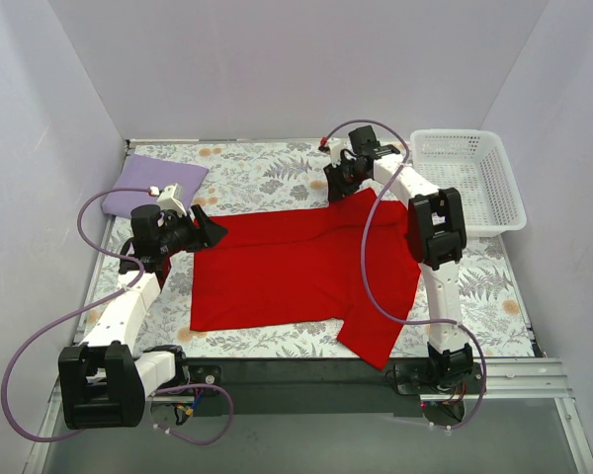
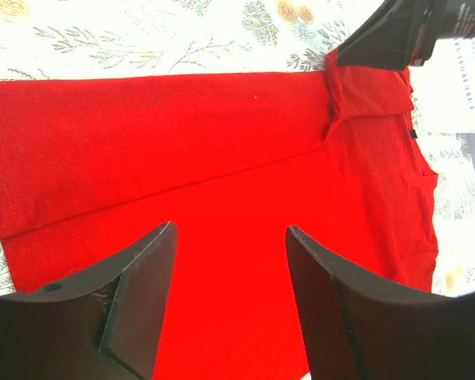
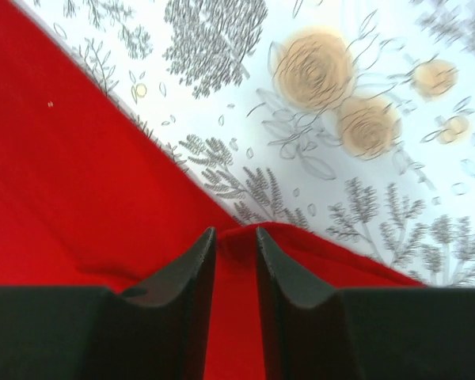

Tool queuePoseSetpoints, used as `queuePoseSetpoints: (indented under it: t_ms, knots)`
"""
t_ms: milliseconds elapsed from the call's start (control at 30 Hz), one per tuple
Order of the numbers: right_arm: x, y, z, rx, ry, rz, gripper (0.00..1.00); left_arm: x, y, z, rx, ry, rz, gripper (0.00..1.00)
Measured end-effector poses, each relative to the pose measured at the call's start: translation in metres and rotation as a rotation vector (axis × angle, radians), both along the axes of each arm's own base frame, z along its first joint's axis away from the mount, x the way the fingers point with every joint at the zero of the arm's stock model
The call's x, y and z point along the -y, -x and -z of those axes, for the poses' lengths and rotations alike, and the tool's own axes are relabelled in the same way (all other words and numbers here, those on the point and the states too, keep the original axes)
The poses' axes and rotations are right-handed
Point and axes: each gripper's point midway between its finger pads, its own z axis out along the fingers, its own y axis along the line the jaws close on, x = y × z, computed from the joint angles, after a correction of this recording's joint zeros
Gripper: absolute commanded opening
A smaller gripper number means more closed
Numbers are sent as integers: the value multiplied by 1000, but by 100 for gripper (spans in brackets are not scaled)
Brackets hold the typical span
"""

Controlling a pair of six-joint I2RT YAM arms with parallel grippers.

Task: Fold and stack the t-shirts
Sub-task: Fold the tshirt

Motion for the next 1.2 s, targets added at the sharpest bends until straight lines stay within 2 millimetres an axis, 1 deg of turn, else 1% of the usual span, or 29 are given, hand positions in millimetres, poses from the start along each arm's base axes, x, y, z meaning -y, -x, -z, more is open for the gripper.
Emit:
queuePoseSetpoints:
  t_ms: [33, 133, 233, 300, 533, 600, 667, 767, 1000, 1100, 1200]
  knots:
    - [0, -3, -3, 11, 1, 3, 38, 0, 0, 0, 0, 0, 0, 56]
    - [4, -13, -13, 41, -5, 17, 45, 0, 0, 0, 0, 0, 0, 56]
    - [17, -20, -14, 44, -7, 45, 46, 0, 0, 0, 0, 0, 1, 56]
    - [33, -27, -15, 42, -8, 79, 46, 0, 0, 0, 0, 0, 1, 56]
    - [102, -51, -14, 42, 5, 220, 46, 1, 0, 0, 0, 2, 5, 56]
    - [113, -55, -13, 45, 21, 248, 46, 1, 1, 0, -1, 3, 7, 56]
    - [116, -59, -12, 50, 31, 262, 46, 1, 1, 0, -2, 3, 7, 56]
    - [114, -69, -6, 59, 38, 266, 46, 2, 1, 1, -4, 3, 9, 56]
    - [112, -69, 25, 14, 60, 266, 47, 4, 1, 3, -11, 6, 17, 56]
    - [112, -72, 24, 21, 58, 267, 46, 4, 1, 3, -11, 7, 19, 56]
    - [113, -72, 25, 19, 59, 269, 43, 4, 1, 3, -11, 7, 19, 56]
